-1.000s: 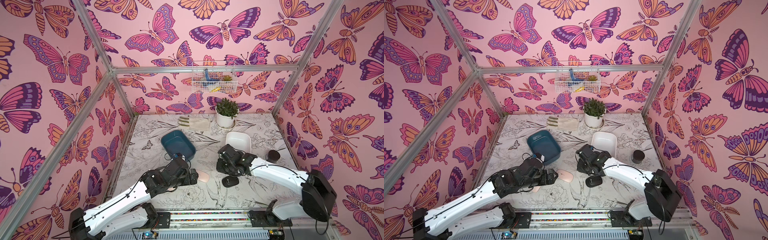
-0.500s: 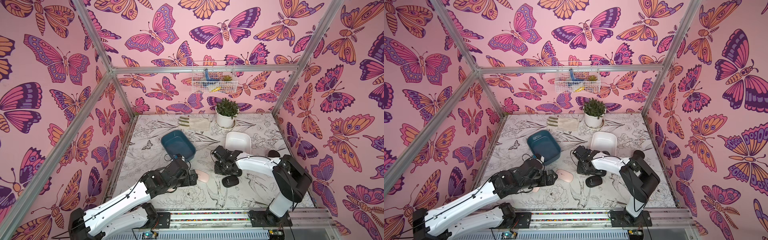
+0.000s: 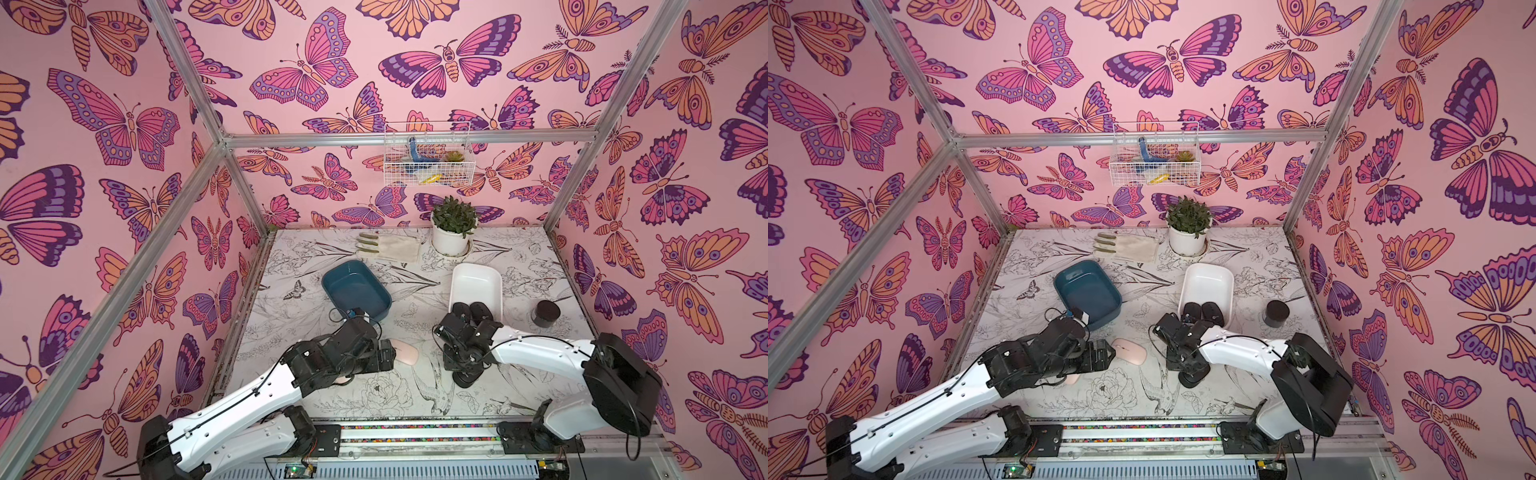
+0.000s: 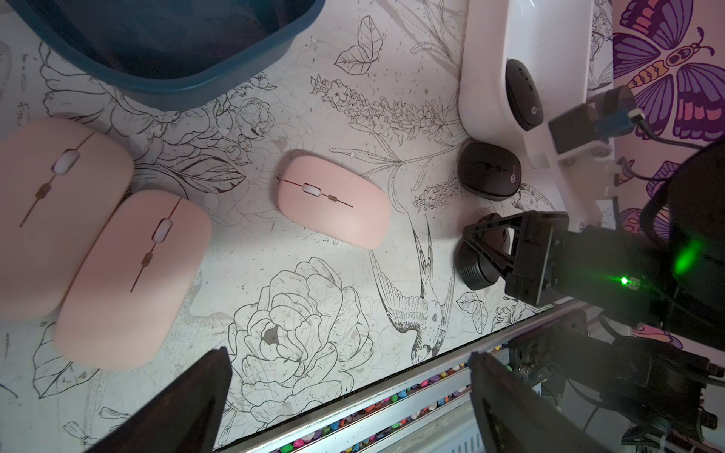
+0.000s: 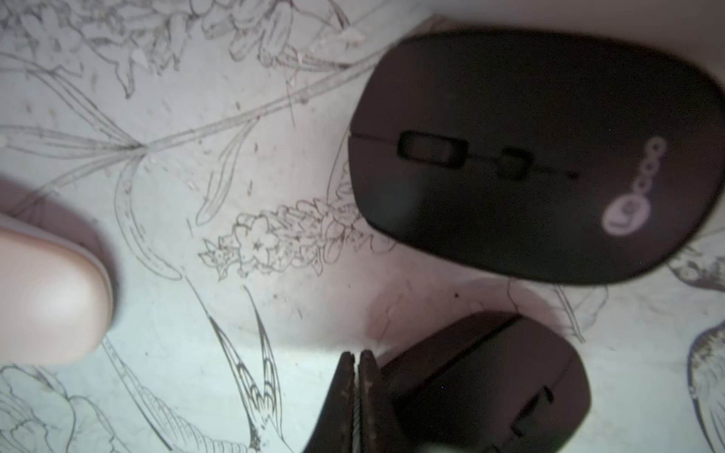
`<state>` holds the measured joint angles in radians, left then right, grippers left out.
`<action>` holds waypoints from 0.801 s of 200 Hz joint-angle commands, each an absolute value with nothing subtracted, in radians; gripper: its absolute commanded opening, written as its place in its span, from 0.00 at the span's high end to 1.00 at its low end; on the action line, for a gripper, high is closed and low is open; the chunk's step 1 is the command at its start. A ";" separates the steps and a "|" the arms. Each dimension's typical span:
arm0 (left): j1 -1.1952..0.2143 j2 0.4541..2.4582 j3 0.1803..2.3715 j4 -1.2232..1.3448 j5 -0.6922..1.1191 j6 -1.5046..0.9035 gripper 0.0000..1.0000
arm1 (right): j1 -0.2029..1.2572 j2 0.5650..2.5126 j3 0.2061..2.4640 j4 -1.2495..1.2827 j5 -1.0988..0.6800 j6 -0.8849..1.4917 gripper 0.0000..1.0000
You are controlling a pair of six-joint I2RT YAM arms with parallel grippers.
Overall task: Place the mice by color into the storage box
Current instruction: Pick up the mouse from the center of the board.
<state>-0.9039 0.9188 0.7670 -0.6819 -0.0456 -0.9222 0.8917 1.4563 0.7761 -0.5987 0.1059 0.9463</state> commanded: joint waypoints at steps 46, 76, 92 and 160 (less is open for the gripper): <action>-0.908 0.890 0.720 -0.703 -0.058 -0.932 0.01 | 0.961 1.156 0.649 -0.765 0.158 1.099 0.63; -0.908 0.889 0.717 -0.702 -0.061 -0.932 0.01 | 0.963 1.028 0.630 -0.816 0.169 1.124 0.37; -0.908 0.893 0.716 -0.701 -0.060 -0.933 0.01 | 0.963 0.998 0.629 -0.882 0.191 1.130 0.30; -0.908 0.908 0.723 -0.694 -0.056 -0.928 0.01 | 0.962 1.039 0.515 -0.751 0.154 1.121 0.21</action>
